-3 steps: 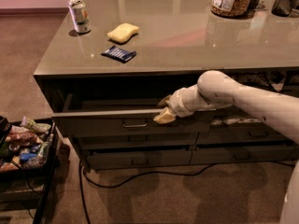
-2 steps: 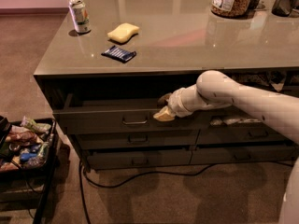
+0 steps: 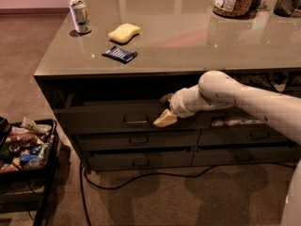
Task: Open top drawer
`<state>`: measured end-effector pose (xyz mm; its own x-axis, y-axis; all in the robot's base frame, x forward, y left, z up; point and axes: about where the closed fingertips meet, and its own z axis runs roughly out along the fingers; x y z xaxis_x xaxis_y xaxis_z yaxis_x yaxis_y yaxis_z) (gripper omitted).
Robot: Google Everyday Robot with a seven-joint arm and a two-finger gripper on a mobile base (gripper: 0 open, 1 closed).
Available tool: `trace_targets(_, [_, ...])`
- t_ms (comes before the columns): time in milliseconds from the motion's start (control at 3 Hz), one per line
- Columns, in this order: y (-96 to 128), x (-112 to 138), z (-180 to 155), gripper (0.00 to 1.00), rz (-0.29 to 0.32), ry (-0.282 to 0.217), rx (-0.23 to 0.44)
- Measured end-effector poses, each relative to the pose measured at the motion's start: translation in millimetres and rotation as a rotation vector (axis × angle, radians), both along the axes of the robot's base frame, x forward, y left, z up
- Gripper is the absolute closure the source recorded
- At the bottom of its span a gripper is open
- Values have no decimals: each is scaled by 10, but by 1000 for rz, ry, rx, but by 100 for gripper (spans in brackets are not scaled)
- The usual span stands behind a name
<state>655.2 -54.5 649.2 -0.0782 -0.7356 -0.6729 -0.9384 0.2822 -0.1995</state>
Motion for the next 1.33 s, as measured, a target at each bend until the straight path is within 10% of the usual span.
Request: trace_targets(1333, [-94,-459,-22,38,-94,144,6])
